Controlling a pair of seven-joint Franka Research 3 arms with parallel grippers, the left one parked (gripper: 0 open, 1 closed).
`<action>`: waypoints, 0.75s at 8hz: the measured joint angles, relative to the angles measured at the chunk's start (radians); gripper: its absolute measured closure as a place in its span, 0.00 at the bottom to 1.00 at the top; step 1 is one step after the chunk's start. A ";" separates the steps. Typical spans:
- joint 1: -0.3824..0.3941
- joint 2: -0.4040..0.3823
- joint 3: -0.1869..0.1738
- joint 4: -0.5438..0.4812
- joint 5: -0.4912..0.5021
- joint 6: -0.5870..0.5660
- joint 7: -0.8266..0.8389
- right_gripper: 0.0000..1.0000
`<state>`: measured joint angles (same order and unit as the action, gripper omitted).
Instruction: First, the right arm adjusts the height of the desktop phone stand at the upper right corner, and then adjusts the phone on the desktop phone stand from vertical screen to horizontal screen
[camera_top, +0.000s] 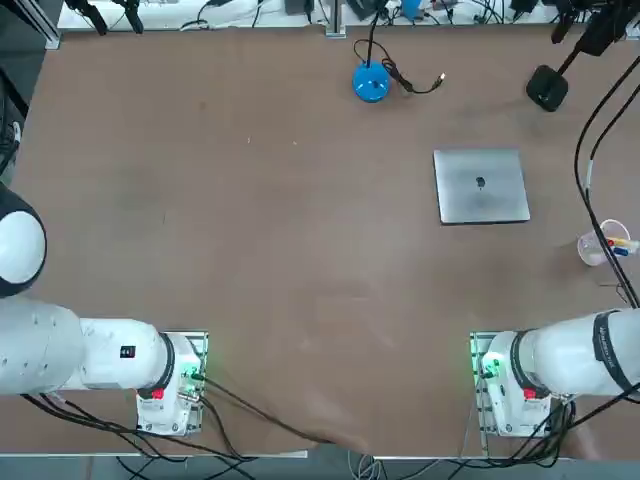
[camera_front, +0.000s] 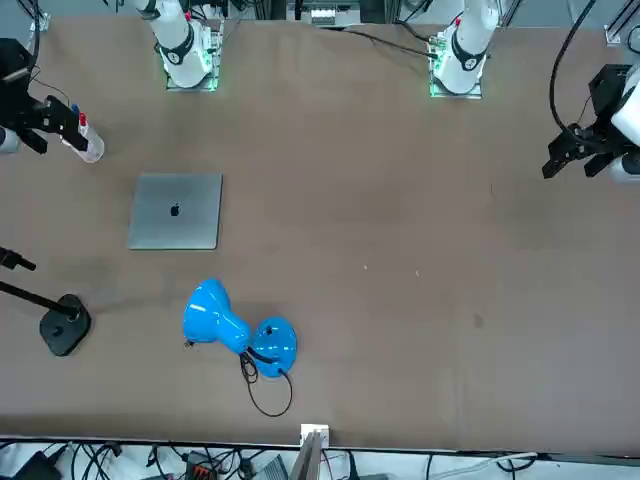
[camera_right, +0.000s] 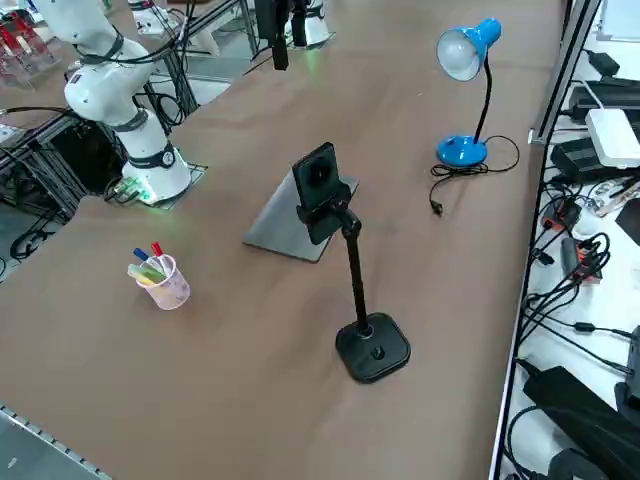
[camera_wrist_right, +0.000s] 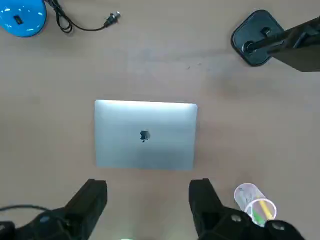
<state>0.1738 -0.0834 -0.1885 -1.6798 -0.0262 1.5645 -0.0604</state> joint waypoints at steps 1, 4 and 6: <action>0.000 0.000 0.000 0.002 0.000 0.000 0.000 0.00; 0.000 0.000 0.000 0.007 0.000 0.005 0.000 0.00; -0.019 0.003 -0.002 0.027 -0.004 0.046 0.001 0.00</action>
<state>0.1550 -0.0807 -0.1900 -1.6528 -0.0305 1.6109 -0.0590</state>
